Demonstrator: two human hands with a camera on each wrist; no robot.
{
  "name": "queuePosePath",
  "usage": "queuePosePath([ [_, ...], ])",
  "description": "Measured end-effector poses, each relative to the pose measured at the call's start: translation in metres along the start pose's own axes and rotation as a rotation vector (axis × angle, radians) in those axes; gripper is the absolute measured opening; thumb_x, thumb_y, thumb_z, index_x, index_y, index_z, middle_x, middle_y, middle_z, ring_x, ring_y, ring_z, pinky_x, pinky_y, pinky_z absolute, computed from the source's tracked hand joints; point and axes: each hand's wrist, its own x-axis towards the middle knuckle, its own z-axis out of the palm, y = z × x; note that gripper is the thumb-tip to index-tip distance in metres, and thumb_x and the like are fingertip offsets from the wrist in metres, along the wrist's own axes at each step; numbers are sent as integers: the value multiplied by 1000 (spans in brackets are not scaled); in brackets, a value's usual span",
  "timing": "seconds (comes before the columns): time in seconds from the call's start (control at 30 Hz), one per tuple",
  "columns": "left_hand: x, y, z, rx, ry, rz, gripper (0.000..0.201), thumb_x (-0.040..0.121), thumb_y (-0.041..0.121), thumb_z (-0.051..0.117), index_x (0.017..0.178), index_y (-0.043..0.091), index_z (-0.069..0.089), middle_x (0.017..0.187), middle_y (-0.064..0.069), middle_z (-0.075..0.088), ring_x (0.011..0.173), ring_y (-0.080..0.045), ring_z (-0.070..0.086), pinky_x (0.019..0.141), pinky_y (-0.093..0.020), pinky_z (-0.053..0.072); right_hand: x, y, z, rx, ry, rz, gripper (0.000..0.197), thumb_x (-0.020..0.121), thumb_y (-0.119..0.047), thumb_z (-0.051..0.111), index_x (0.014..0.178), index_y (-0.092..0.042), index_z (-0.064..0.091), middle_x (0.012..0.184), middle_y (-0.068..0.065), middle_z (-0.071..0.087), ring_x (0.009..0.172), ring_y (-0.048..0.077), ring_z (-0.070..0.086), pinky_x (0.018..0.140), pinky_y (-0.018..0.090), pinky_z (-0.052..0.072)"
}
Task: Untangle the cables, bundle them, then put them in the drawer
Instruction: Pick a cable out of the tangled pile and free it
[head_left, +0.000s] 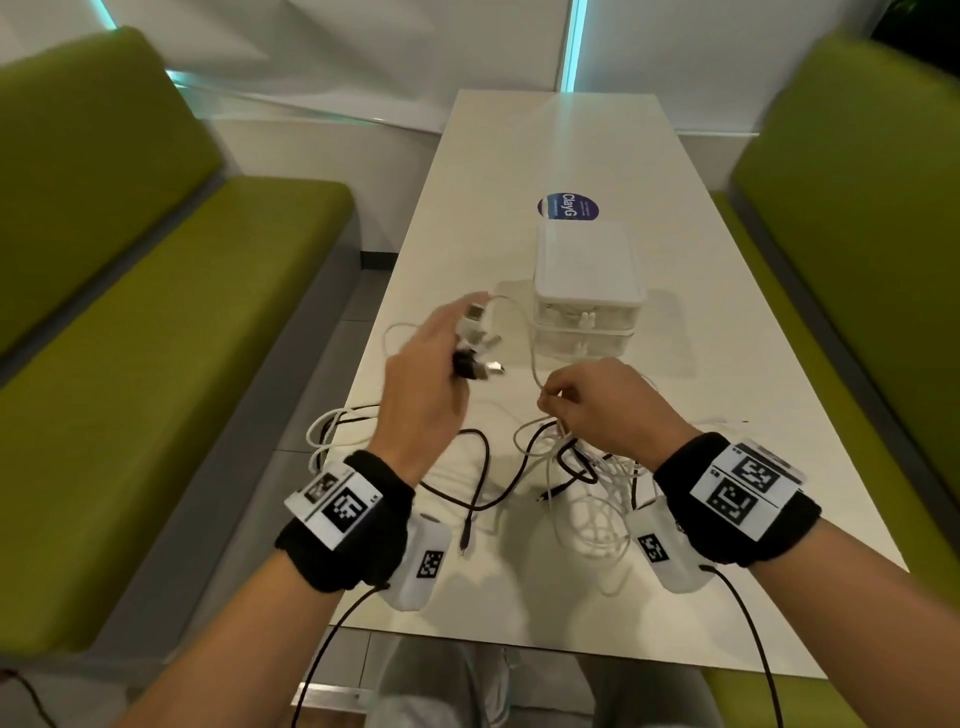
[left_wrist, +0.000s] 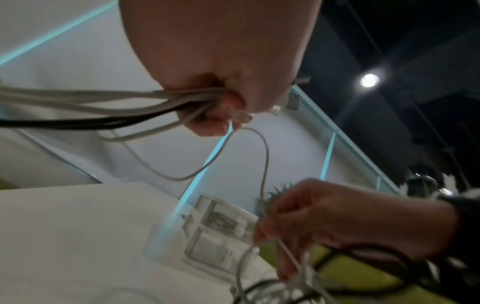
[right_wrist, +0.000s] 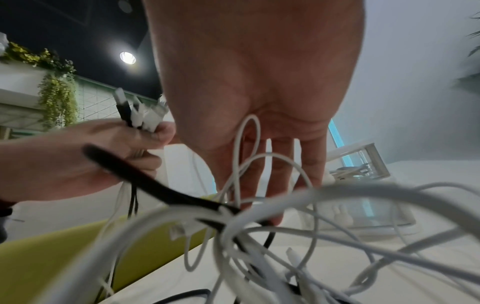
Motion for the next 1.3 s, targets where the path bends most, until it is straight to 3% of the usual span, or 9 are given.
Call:
queuePosePath([
  [0.17,-10,4,20,135,-300,61,98,75,-15,43,150,44,21,127,4,61,77,-17,59,78,-36,54,-4,-13,-2,1,42,-63,19,92,-19,59,102,-16,74,87,1,73,85,23,65,68,27,44],
  [0.27,-10,2,30,118,-375,-10,57,84,-8,47,132,22,55,103,-3,65,90,-29,61,80,-44,50,-2,-15,-5,24,39,-31,15,85,-10,60,84,-16,73,65,-8,58,70,22,56,54,25,32],
  [0.33,-11,3,32,109,-330,-2,34,84,-8,46,104,14,63,96,0,63,87,-29,61,76,-47,49,0,-16,-4,26,14,-22,14,83,-9,62,81,-19,71,64,-9,57,64,17,54,50,22,31],
  [0.57,-6,13,28,269,-206,-76,23,81,-5,47,79,17,53,77,2,56,77,-33,57,66,-39,45,2,-15,6,97,-37,-21,22,90,-31,61,71,-19,64,69,1,68,66,21,62,59,34,46],
  [0.77,7,10,14,278,-58,-119,18,87,4,48,89,10,65,88,-6,72,83,-35,64,75,-45,51,-2,-11,4,60,-83,-48,7,85,-28,67,82,-26,72,80,-9,70,79,12,66,67,27,51],
  [0.9,15,3,4,170,47,-193,22,90,6,49,92,14,69,98,1,74,96,-23,68,87,-39,54,-2,-12,-1,88,-3,-54,8,86,-30,69,89,-26,74,83,-14,63,78,5,58,60,13,37],
  [0.97,19,5,-6,109,126,-255,26,92,1,48,93,13,71,102,7,72,96,-9,64,89,-25,48,-2,-8,-1,50,-17,-52,6,84,-31,70,87,-27,73,90,-13,61,80,6,55,59,16,35],
  [1.07,31,3,-25,74,230,-284,29,92,-1,44,98,9,72,102,1,72,93,-14,63,83,-29,49,-5,4,2,104,-51,-34,9,84,-35,71,77,-30,71,93,-11,62,83,9,59,70,26,45],
  [1.3,20,-12,-23,363,-38,-326,19,96,3,44,81,5,55,67,-1,50,71,-29,52,59,-31,34,-5,12,6,262,99,-6,24,92,-32,63,72,-21,71,67,-12,70,70,5,65,73,30,51],
])
